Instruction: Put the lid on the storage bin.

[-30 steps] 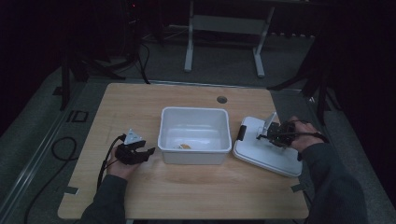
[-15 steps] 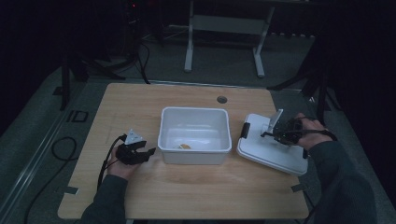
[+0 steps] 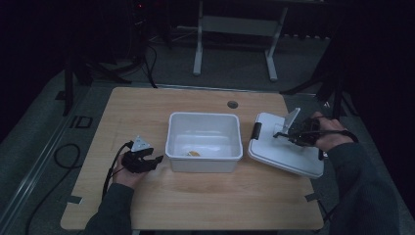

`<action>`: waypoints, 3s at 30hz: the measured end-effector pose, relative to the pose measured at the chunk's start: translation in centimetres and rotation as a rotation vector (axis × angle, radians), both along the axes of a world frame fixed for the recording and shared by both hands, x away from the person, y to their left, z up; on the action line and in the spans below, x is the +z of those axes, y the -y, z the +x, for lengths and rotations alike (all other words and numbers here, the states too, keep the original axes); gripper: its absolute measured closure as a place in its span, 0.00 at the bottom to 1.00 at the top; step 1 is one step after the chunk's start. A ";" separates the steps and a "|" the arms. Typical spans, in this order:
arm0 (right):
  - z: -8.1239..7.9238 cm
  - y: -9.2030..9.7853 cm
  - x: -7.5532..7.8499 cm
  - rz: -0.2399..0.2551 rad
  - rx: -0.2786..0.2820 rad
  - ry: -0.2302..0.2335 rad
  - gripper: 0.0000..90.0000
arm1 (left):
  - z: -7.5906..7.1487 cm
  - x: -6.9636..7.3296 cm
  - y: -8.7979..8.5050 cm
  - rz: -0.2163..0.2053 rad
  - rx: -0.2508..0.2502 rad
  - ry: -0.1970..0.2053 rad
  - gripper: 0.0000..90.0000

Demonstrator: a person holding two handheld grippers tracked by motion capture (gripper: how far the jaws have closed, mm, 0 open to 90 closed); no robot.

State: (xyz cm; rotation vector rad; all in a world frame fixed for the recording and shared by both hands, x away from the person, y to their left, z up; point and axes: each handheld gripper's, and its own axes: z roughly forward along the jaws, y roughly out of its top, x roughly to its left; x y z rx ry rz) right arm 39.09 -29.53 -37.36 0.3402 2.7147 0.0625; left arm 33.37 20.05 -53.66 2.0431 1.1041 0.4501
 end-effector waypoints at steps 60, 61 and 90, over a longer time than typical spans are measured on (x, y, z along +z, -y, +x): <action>0.6 -5.5 3.9 0.008 0.117 0.026 0.94 | 0.0 0.1 -0.2 -0.006 -0.003 -0.003 0.51; 0.6 -5.7 4.0 0.009 0.121 0.026 0.94 | 0.0 0.1 -0.2 -0.006 -0.004 -0.003 0.51; 1.0 -8.7 4.3 0.017 0.177 0.018 0.94 | 0.1 -0.1 -0.1 0.000 -0.009 -0.010 0.51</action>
